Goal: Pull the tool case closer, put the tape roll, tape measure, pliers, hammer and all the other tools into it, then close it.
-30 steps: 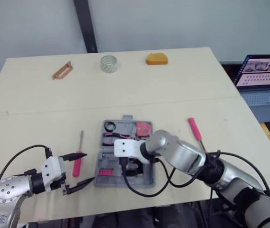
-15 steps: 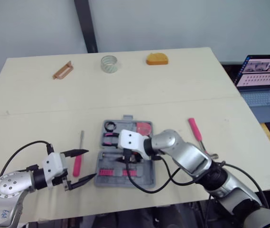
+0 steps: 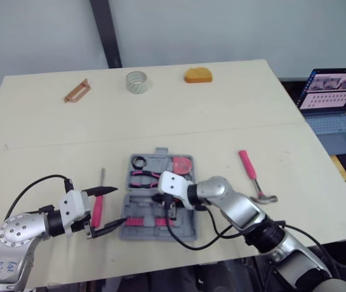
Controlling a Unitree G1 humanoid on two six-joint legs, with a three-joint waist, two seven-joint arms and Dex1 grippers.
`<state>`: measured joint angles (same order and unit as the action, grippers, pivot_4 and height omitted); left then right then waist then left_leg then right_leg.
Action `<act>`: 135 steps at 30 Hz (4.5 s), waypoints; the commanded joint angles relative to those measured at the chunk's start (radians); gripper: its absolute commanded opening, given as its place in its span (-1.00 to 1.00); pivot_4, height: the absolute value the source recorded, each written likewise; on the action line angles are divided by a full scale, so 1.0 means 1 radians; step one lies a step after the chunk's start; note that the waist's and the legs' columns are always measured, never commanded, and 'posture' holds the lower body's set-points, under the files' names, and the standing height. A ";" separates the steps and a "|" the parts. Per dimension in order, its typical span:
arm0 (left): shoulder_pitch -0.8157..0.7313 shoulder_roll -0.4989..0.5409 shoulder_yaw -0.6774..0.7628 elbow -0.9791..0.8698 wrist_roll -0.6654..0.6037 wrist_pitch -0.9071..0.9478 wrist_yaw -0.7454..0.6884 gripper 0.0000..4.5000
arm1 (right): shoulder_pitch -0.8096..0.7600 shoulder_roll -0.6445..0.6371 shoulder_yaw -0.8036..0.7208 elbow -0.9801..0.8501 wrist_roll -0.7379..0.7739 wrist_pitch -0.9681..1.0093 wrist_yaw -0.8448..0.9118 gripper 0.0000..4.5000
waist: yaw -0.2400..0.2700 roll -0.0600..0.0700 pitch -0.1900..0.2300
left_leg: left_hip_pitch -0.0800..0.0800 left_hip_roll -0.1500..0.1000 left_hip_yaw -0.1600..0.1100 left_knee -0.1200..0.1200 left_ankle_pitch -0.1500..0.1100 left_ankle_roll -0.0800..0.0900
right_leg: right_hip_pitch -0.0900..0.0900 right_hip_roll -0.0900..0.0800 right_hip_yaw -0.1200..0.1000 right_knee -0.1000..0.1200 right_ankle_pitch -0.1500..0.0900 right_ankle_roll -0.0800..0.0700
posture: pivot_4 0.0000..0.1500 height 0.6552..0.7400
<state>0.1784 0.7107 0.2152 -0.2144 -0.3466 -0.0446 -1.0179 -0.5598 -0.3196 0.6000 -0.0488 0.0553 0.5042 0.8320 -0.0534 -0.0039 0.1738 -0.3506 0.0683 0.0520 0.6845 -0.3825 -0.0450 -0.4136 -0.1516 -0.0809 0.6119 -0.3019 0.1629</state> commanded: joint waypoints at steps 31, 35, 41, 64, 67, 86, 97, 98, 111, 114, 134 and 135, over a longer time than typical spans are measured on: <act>-0.016 -0.004 -0.017 0.030 0.002 -0.023 0.008 1.00 | 0.040 -0.017 -0.005 -0.018 -0.053 -0.014 0.050 -0.98 | -0.001 0.000 0.000 | 0.000 0.000 0.000 0.000 0.000 0.000 | 0.000 0.000 0.000 0.000 0.000 0.000 | 1.00 1.00; -0.024 -0.007 -0.022 0.036 0.004 -0.025 0.009 1.00 | 0.036 -0.017 -0.006 -0.006 -0.061 -0.020 0.046 -0.98 | -0.001 0.000 0.000 | 0.000 0.000 0.000 0.000 0.000 0.000 | 0.000 0.000 0.000 0.000 0.000 0.000 | 1.00 1.00; -0.030 -0.008 -0.028 0.041 0.004 -0.027 0.010 1.00 | 0.043 -0.019 0.002 0.009 -0.073 -0.021 0.049 -0.98 | -0.001 0.000 0.000 | 0.001 0.000 0.000 0.000 0.000 0.000 | 0.000 0.000 0.000 0.001 0.000 0.000 | 1.00 1.00; -0.025 -0.012 -0.045 0.031 -0.002 -0.015 0.016 1.00 | 0.049 0.011 0.006 0.082 -0.090 0.148 0.016 -0.98 | 0.000 -0.001 -0.003 | 0.010 0.000 0.001 -0.002 0.000 0.000 | 0.006 0.000 0.001 0.002 0.000 0.000 | 1.00 1.00; -0.025 -0.013 -0.046 0.031 -0.002 -0.013 0.016 1.00 | 0.050 0.012 0.011 0.092 -0.092 0.156 0.016 -0.98 | 0.001 0.000 -0.006 | 0.010 0.000 0.001 -0.002 0.000 0.000 | 0.007 0.000 0.001 0.002 0.000 0.000 | 1.00 1.00; -0.033 -0.011 -0.051 0.026 -0.006 -0.001 0.023 1.00 | 0.062 0.012 0.039 0.174 -0.112 0.109 0.018 -0.98 | 0.001 0.002 -0.029 | 0.018 0.000 0.001 -0.005 -0.001 0.000 | 0.014 0.000 0.000 -0.001 0.000 0.000 | 1.00 1.00; -0.073 0.034 0.019 -0.009 -0.114 0.232 0.061 1.00 | 0.073 -0.060 -0.351 -0.162 0.276 0.161 0.163 -0.87 | 0.021 0.005 -0.022 | 0.014 0.000 0.001 -0.003 -0.003 0.001 | 0.012 0.000 0.000 -0.002 0.000 0.000 | 1.00 1.00; -0.075 0.041 0.037 -0.005 -0.125 0.249 0.062 1.00 | 0.077 -0.087 -0.397 -0.182 0.315 0.197 0.169 -0.73 | 0.023 0.005 -0.022 | 0.014 0.000 0.001 -0.004 -0.003 0.001 | 0.012 0.000 0.000 -0.002 0.000 0.000 | 1.00 1.00; 0.064 0.139 0.447 0.334 -0.129 0.257 0.061 1.00 | 0.431 -0.576 -0.978 0.135 0.395 0.070 0.274 0.95 | 0.024 0.002 -0.017 | 0.015 0.000 0.009 -0.006 -0.004 0.003 | 0.012 0.000 0.003 -0.009 0.000 0.000 | 1.00 1.00; 0.067 0.142 0.495 0.440 -0.122 0.220 0.066 1.00 | 0.464 -0.583 -1.035 0.275 0.349 -0.033 0.216 0.95 | 0.025 0.001 -0.017 | 0.016 0.000 0.009 -0.006 -0.004 0.003 | 0.012 0.000 0.003 -0.009 0.000 0.000 | 1.00 1.00; 0.040 0.128 0.483 0.681 -0.093 0.010 0.066 1.00 | 0.435 -0.553 -1.076 0.536 0.328 -0.213 0.092 0.95 | 0.023 0.002 -0.017 | 0.016 0.000 0.012 -0.005 -0.006 0.003 | 0.010 -0.001 0.004 -0.008 0.000 0.000 | 1.00 1.00; 0.035 0.126 0.476 0.663 -0.097 0.016 0.063 1.00 | 0.440 -0.548 -1.078 0.511 0.338 -0.190 0.089 0.95 | 0.024 0.002 -0.017 | 0.016 0.000 0.012 -0.005 -0.006 0.003 | 0.010 -0.001 0.004 -0.008 0.000 0.000 | 1.00 1.00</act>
<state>0.2132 0.8339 0.6874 0.4817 -0.4348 -0.0230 -0.9442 -0.1234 -0.8685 -0.4665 0.5135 0.3666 0.2901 0.9370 -0.0298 -0.0023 0.1571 -0.3350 0.0687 0.0643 0.6793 -0.3880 -0.0421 -0.4033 -0.1525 -0.0770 0.6042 -0.3019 0.1629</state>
